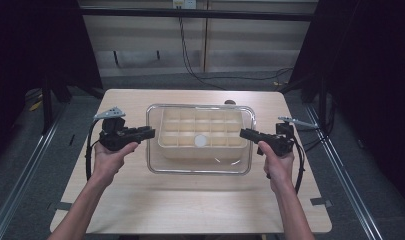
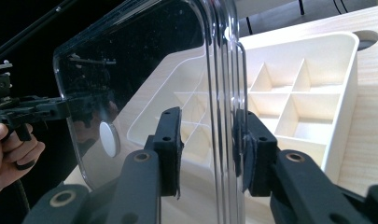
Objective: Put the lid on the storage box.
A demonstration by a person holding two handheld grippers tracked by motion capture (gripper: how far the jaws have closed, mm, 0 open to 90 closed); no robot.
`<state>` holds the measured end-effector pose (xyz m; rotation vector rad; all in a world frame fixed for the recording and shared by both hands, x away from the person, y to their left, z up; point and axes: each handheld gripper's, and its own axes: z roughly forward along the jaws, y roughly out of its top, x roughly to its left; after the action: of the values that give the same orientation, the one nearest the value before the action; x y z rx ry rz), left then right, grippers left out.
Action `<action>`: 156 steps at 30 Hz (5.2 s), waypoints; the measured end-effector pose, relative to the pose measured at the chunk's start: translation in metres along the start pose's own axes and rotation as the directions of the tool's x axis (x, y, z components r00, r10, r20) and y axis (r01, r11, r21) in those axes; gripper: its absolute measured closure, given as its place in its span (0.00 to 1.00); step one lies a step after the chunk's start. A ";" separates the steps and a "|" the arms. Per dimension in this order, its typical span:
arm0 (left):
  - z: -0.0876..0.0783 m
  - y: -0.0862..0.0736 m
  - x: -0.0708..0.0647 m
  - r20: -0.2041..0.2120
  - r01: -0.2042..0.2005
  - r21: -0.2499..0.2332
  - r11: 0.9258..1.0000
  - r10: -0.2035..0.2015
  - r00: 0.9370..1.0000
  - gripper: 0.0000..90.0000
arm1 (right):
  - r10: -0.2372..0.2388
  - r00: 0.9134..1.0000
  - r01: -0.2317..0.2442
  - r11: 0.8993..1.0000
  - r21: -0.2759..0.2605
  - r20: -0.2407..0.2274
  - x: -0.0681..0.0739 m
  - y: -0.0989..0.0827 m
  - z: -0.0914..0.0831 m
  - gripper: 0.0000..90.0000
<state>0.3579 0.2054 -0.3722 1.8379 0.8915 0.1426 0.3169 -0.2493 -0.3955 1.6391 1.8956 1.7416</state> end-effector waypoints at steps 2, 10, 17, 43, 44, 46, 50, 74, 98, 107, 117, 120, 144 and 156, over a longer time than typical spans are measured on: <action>0.002 0.003 0.002 -0.006 0.002 0.003 1.000 -0.002 1.000 0.80 | -0.004 1.000 0.004 1.000 0.001 0.001 -0.001 0.004 0.002 0.71; 0.011 0.014 0.011 -0.015 0.010 0.009 1.000 -0.010 1.000 0.80 | -0.005 1.000 0.005 1.000 0.000 0.011 -0.007 0.015 0.010 0.71; 0.017 0.023 0.021 -0.027 0.009 0.008 1.000 -0.009 1.000 0.79 | -0.012 1.000 0.012 1.000 0.007 0.013 -0.011 0.029 0.022 0.71; 0.050 0.047 0.047 -0.053 0.079 0.004 0.997 -0.078 0.996 0.79 | 0.022 0.999 -0.024 0.999 0.030 0.044 -0.039 0.064 0.052 0.69; 0.052 0.046 0.049 -0.055 0.084 0.006 0.996 -0.083 0.995 0.80 | 0.024 0.999 -0.025 0.999 0.030 0.043 -0.040 0.063 0.053 0.69; 0.055 0.045 0.051 -0.058 0.096 0.008 0.995 -0.096 0.994 0.79 | 0.025 0.998 -0.027 0.999 0.035 0.051 -0.042 0.063 0.055 0.69; 0.058 0.045 0.054 -0.057 0.104 0.013 0.994 -0.103 0.993 0.79 | 0.034 0.998 -0.036 0.999 0.041 0.051 -0.046 0.063 0.059 0.69; 0.079 0.044 0.064 -0.089 0.135 0.050 0.990 -0.130 0.988 0.75 | -0.001 0.991 -0.013 0.995 0.102 0.133 -0.059 0.064 0.080 0.57; 0.095 0.034 0.079 -0.122 0.194 0.099 0.976 -0.182 0.976 0.75 | -0.036 0.963 -0.013 0.983 0.181 0.269 -0.061 0.060 0.111 0.36; 0.101 0.028 0.083 -0.120 0.224 0.103 0.969 -0.212 0.970 0.73 | -0.033 0.956 -0.024 0.982 0.189 0.292 -0.062 0.054 0.120 0.29; 0.105 0.026 0.088 -0.105 0.236 0.124 0.964 -0.224 0.969 0.71 | -0.021 0.959 -0.032 0.982 0.184 0.282 -0.064 0.053 0.121 0.27; 0.107 0.024 0.089 -0.105 0.245 0.128 0.961 -0.232 0.967 0.70 | -0.028 0.957 -0.028 0.982 0.187 0.287 -0.064 0.053 0.121 0.29; 0.110 0.015 0.086 -0.131 0.205 0.175 0.963 -0.183 0.974 0.67 | -0.038 0.947 -0.019 0.984 0.175 0.320 -0.064 0.054 0.121 0.30; 0.109 0.010 0.086 -0.122 0.206 0.174 0.963 -0.187 0.975 0.72 | -0.067 0.914 -0.032 0.971 0.236 0.401 -0.067 0.047 0.129 0.26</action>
<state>0.4770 0.1757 -0.4389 1.9142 1.1900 0.0317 0.4597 -0.2229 -0.4418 1.8744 1.9543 1.0772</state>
